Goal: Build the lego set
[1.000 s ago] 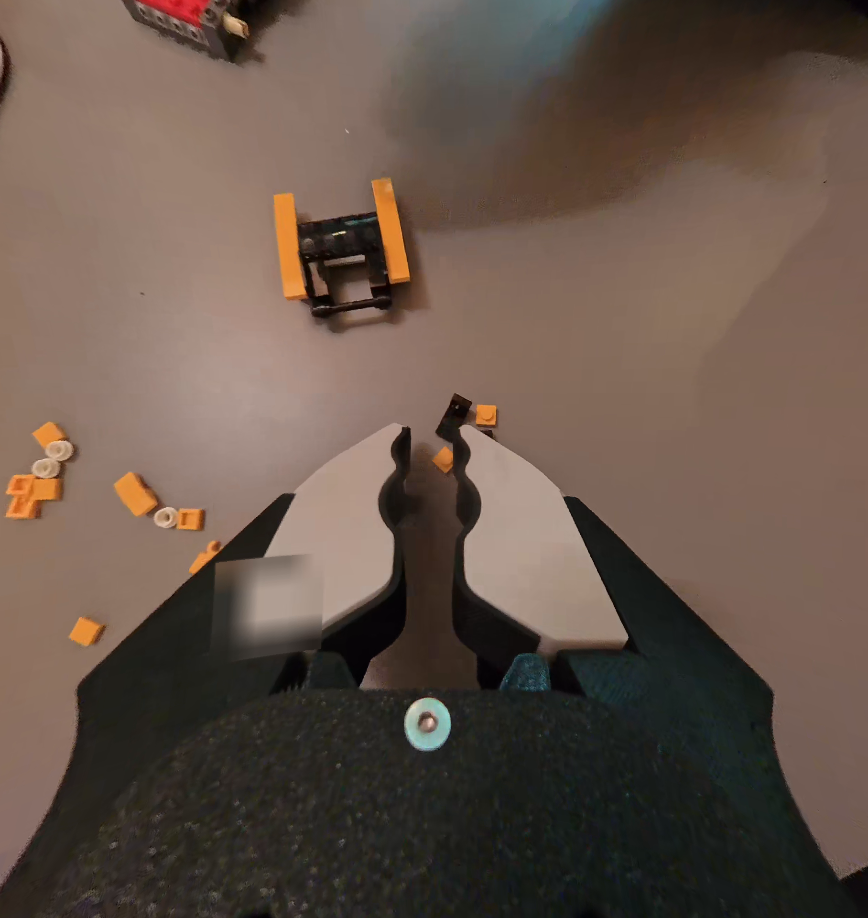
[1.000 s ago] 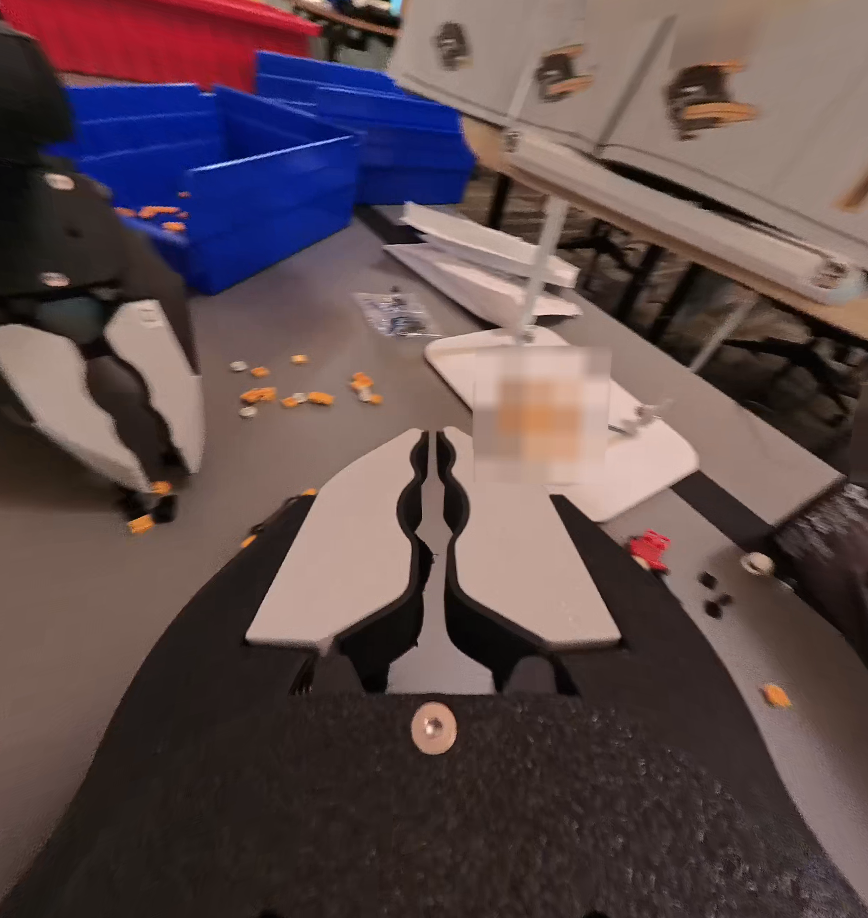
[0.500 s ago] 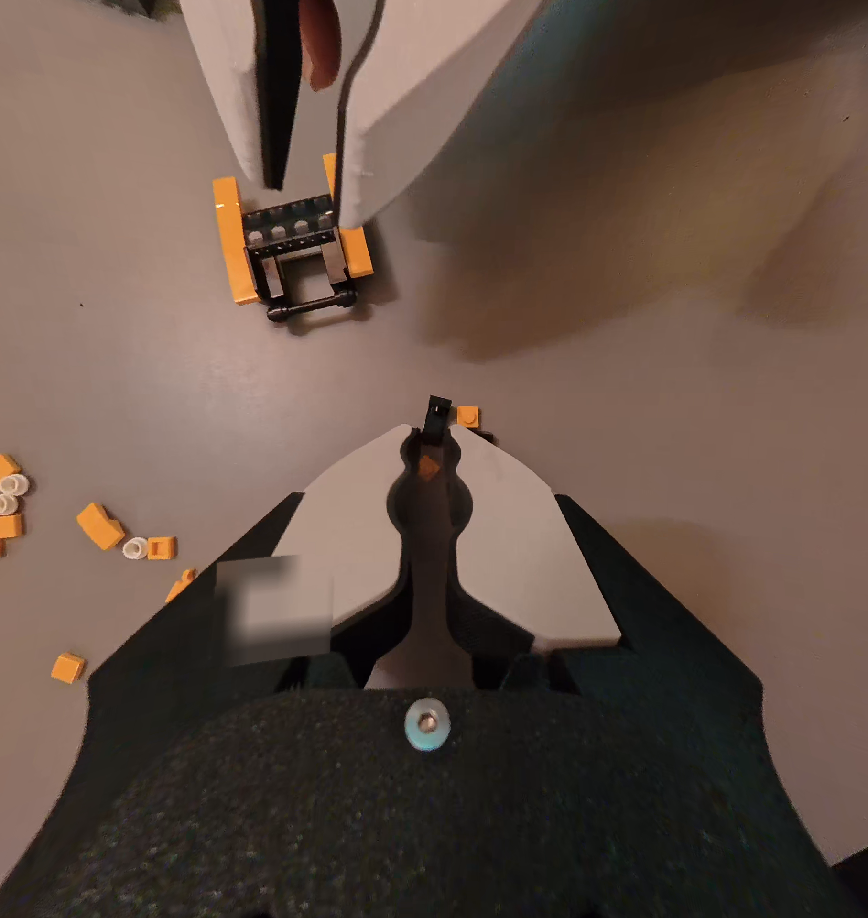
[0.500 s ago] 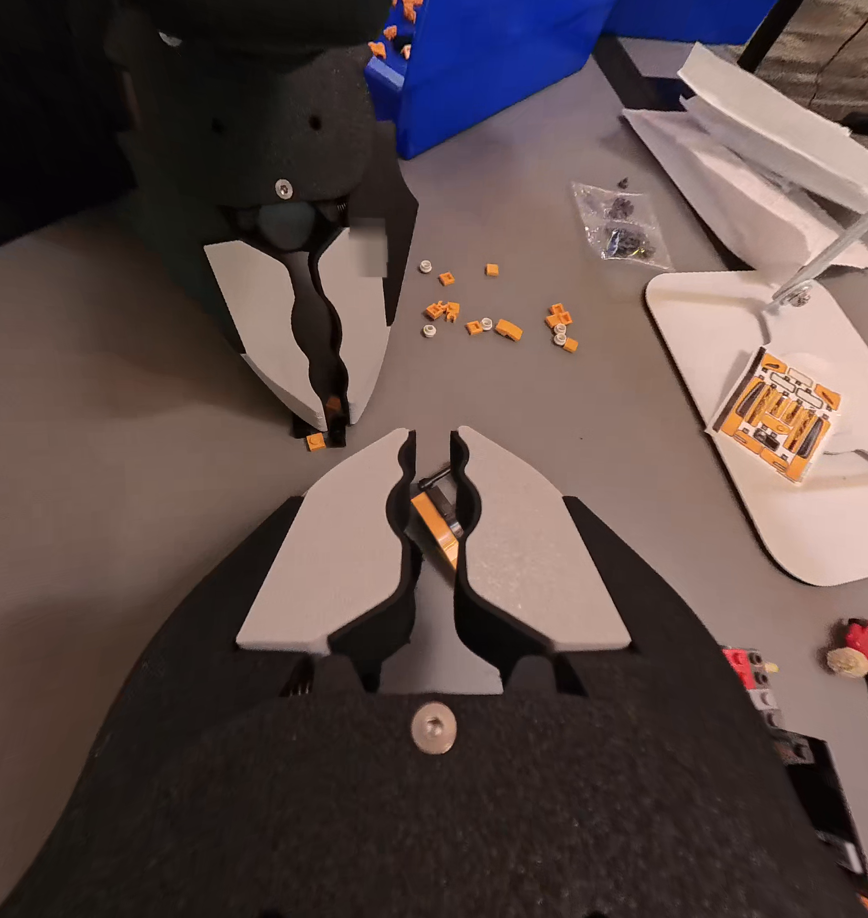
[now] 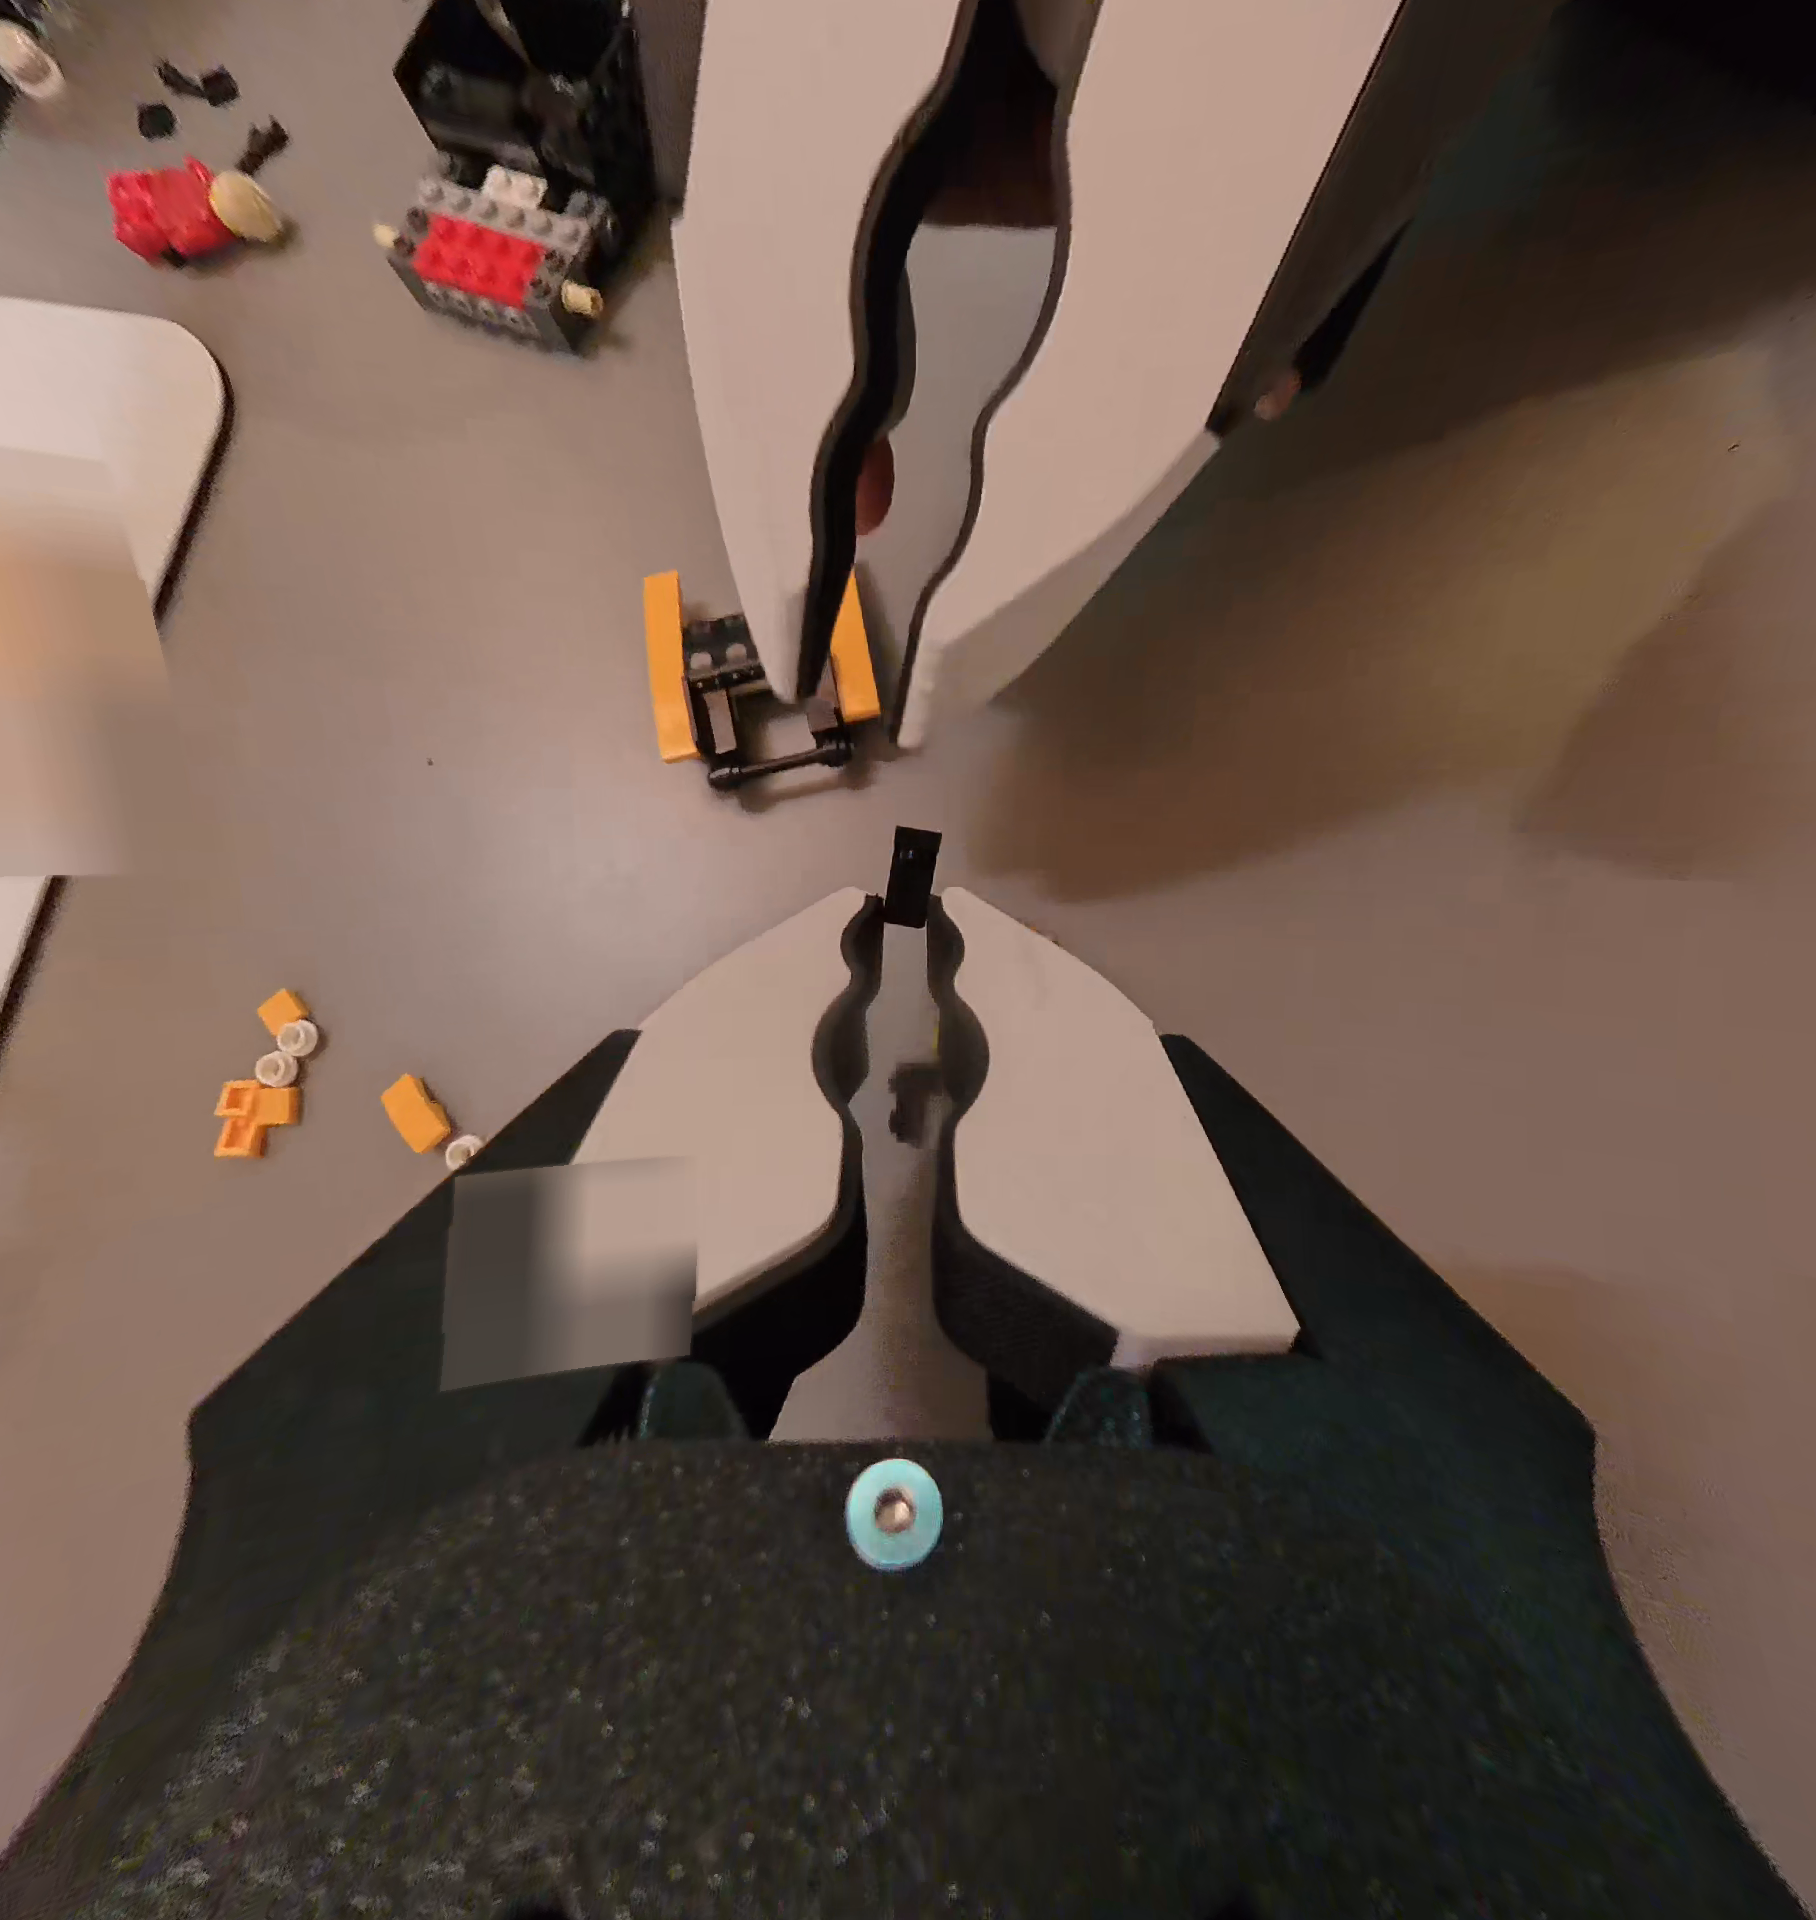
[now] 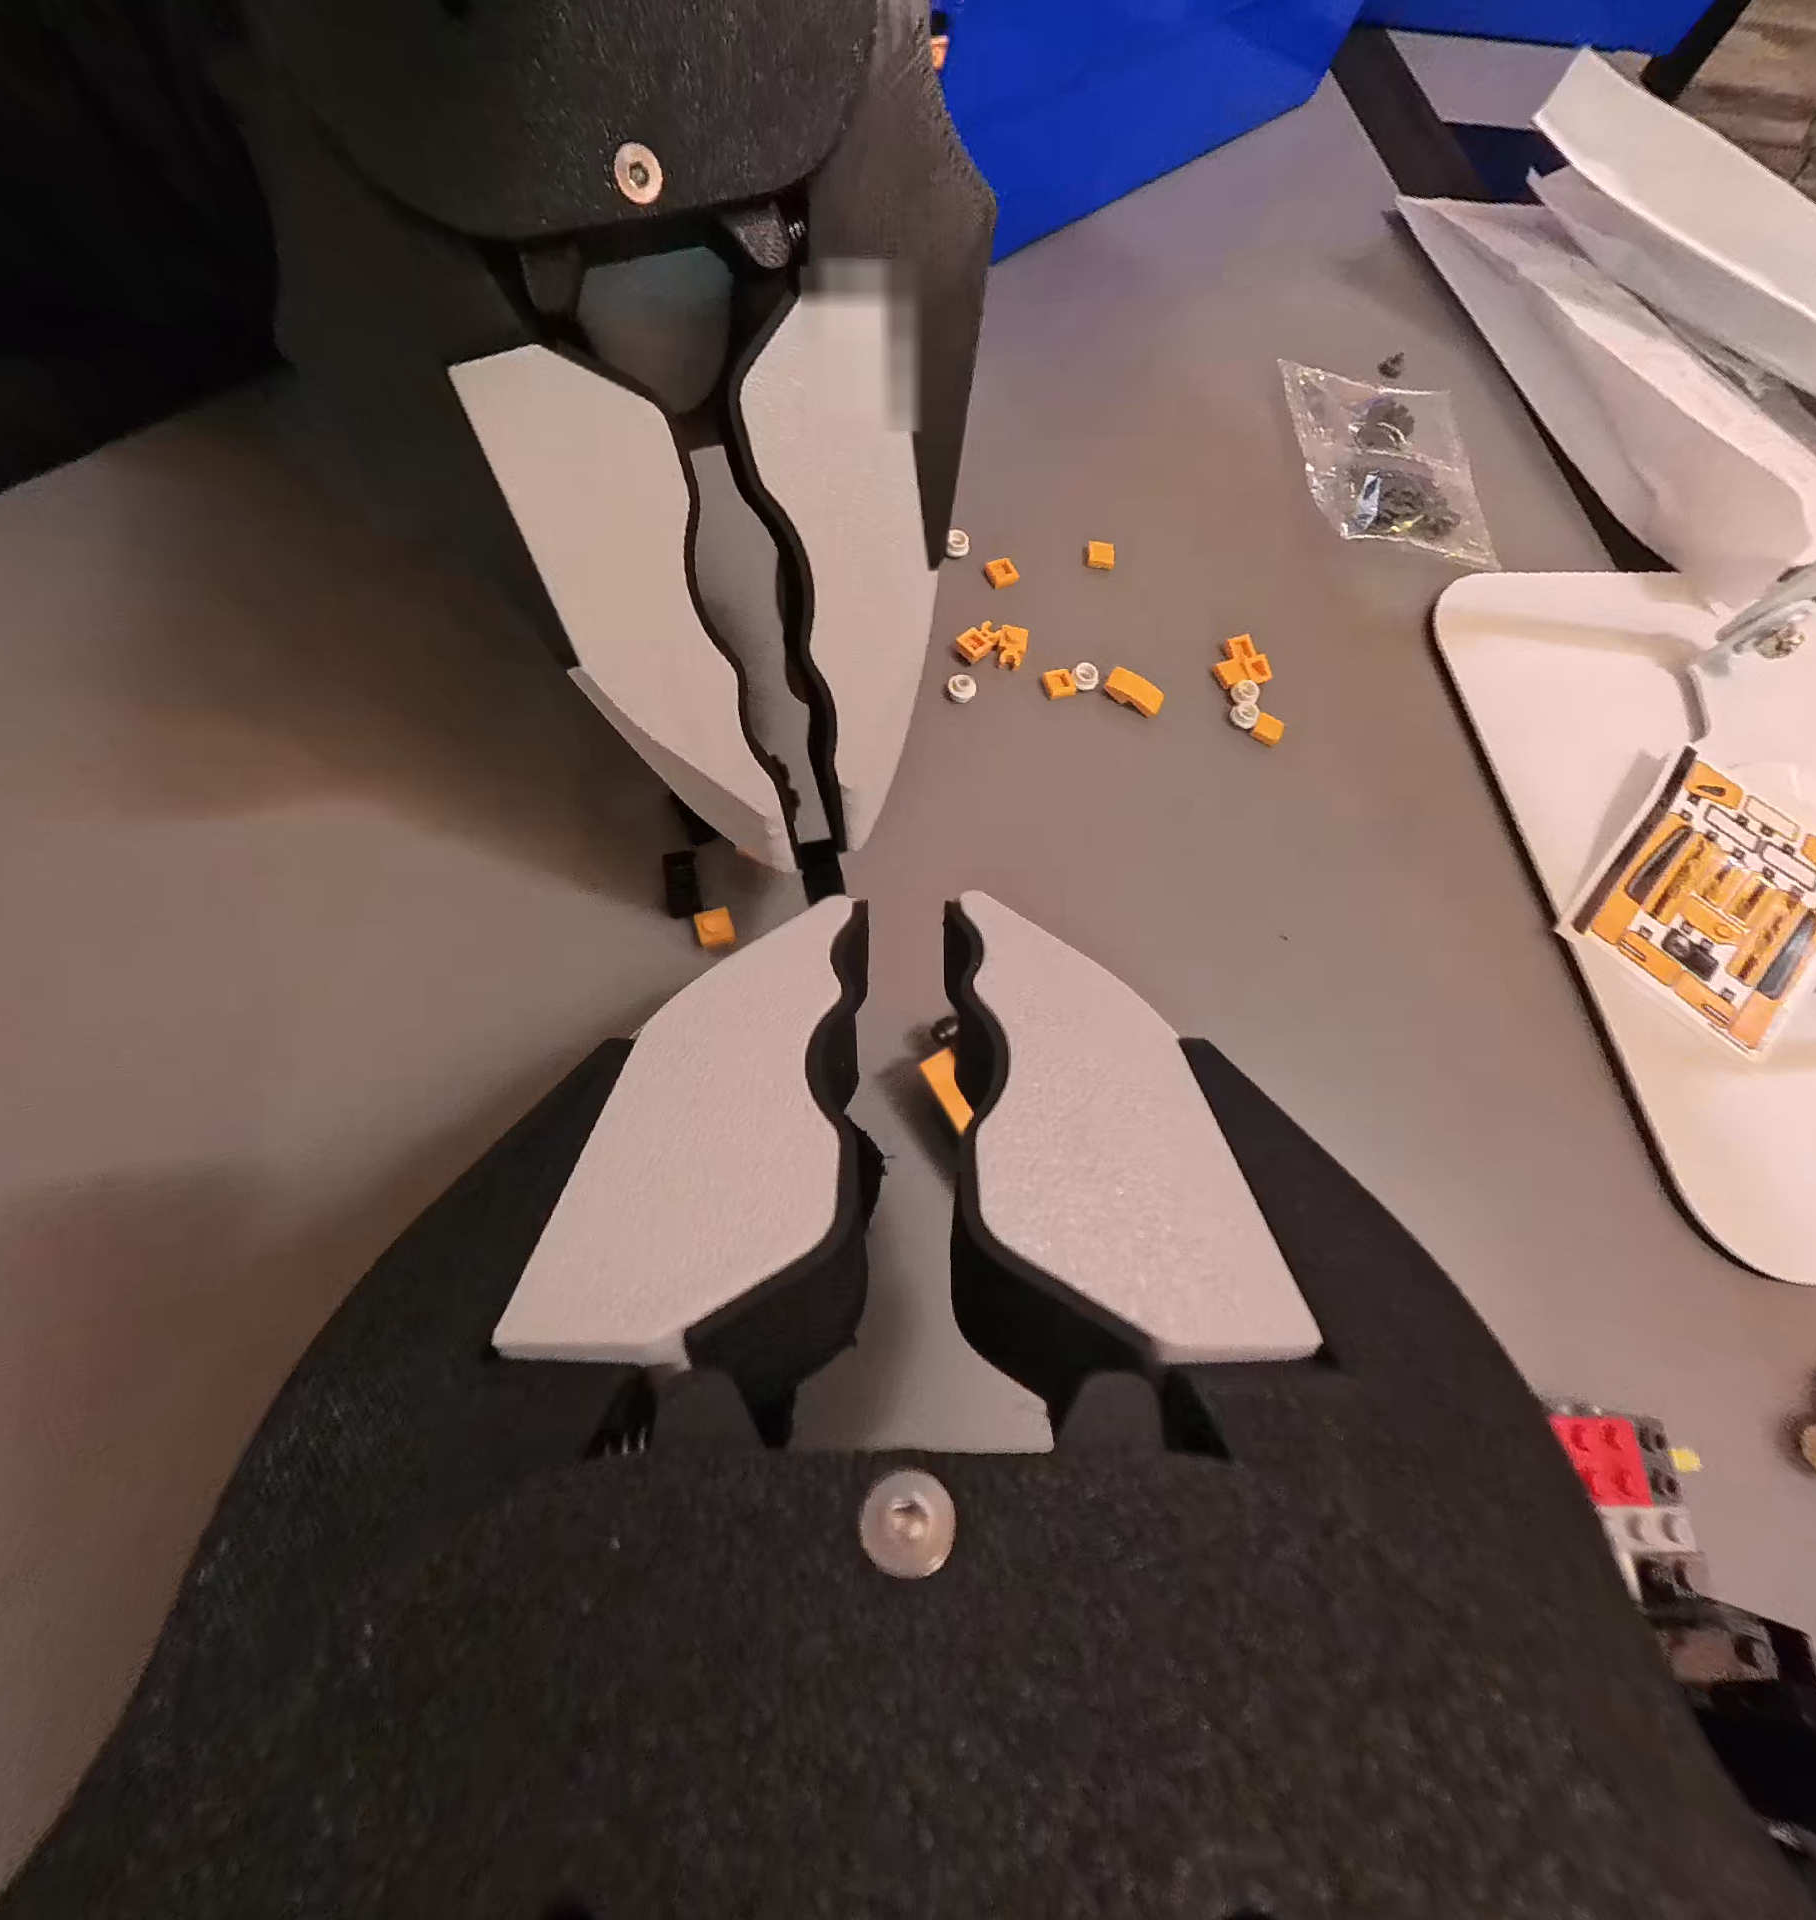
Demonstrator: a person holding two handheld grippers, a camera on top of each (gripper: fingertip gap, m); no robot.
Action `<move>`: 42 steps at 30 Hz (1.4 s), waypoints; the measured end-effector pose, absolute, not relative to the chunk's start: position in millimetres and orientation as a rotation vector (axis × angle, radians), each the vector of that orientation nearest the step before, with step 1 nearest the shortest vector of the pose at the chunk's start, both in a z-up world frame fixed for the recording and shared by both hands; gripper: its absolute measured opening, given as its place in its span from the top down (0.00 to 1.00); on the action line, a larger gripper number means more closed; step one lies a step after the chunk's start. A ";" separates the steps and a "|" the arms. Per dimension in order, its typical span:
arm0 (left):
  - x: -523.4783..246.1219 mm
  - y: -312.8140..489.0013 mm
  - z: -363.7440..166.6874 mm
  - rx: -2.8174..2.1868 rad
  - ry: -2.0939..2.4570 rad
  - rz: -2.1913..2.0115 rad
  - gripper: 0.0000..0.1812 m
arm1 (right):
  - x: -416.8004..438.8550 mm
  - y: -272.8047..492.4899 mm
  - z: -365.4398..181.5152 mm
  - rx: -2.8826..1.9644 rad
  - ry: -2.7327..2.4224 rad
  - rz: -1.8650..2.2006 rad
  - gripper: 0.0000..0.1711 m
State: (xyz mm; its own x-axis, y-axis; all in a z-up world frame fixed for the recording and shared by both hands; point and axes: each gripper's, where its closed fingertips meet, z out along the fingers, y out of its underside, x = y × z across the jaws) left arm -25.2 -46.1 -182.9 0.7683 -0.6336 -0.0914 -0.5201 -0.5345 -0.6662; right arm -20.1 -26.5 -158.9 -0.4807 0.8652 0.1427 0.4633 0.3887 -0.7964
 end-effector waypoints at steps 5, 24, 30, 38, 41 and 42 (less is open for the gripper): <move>-16.5 -44.7 -178.1 -2.220 0.864 -0.218 0.96 | -19.6 -36.4 -161.1 -1.107 -2.131 0.953 0.92; -16.2 -46.7 -173.9 -2.206 0.880 -0.188 0.96 | -16.8 -45.8 -169.4 -1.052 -2.186 0.964 0.95; -19.3 -41.2 -154.8 -2.086 0.803 -0.247 0.95 | -20.6 -39.7 -149.6 -1.029 -2.057 1.131 0.95; -9.0 -42.4 -100.1 -1.750 0.637 -0.533 0.93 | -17.6 -46.3 -95.1 -0.951 -1.795 1.534 0.95; -5.1 -45.8 -91.6 -1.693 0.639 -0.566 0.94 | -13.9 -50.1 -87.2 -0.924 -1.772 1.614 0.95; -3.9 -47.1 -89.3 -1.680 0.642 -0.577 0.94 | -12.5 -51.6 -85.8 -0.916 -1.772 1.635 0.95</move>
